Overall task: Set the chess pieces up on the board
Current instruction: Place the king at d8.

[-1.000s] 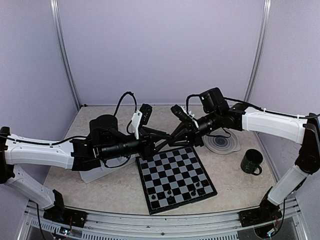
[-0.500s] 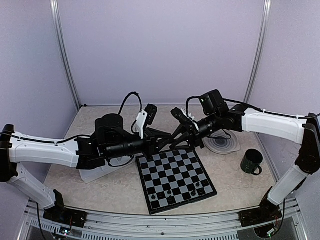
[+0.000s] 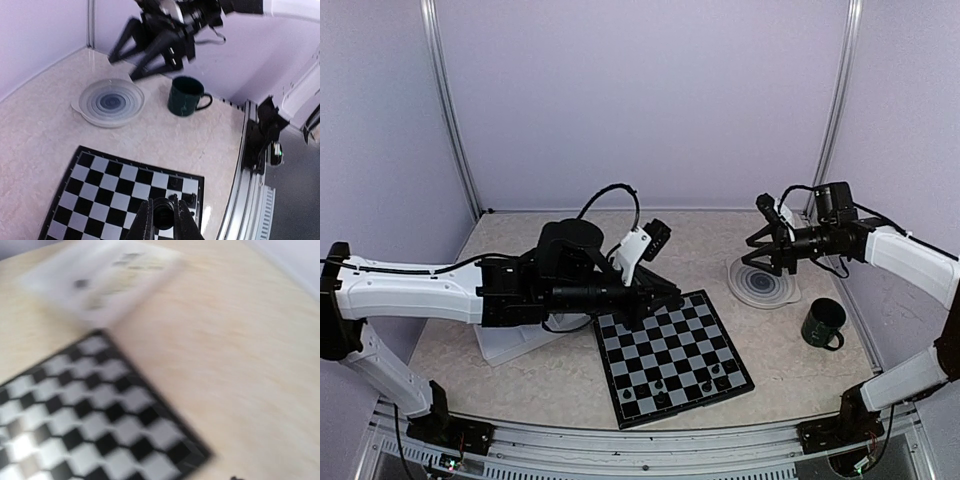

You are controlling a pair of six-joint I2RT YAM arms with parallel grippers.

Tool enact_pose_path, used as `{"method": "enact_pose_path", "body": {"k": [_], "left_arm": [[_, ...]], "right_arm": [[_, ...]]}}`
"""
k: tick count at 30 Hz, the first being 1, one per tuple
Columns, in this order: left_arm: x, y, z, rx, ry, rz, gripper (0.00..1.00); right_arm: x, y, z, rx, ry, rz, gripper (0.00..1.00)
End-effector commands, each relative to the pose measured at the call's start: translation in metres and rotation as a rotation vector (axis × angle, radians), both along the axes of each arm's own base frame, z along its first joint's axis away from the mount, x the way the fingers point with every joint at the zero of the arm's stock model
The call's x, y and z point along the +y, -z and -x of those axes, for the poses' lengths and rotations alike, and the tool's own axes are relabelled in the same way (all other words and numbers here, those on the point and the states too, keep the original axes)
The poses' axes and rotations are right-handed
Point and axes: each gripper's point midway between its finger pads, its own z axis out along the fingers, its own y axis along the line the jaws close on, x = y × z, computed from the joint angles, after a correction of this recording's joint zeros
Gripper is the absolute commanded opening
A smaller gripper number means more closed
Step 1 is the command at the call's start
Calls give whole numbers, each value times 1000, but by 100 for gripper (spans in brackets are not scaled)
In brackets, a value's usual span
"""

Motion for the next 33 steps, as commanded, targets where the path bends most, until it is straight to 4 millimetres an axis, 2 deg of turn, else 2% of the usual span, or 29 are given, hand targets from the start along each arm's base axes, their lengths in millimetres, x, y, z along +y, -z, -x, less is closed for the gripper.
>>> {"method": "enact_pose_path", "body": {"k": [1,6,9,15,23,33], "left_arm": [[-11,68,30,43,83,-233,9],[-32,110,55,68,160,-338,9],[-42,125,68,87,209,-366,9],[-51,157,75,119,248,-423,9],[-61,181,77,130,264,-446,9],[-65,190,73,138,229,-421,10]], "right_arm": [[-25,-4,-24,-51,127,14,58],[-26,7,-25,-46,123,27,59],[-25,12,-26,-30,117,35,60],[-25,15,-25,-31,110,40,60],[-25,19,-26,-26,109,47,60],[-25,21,-26,-18,103,47,61]]}}
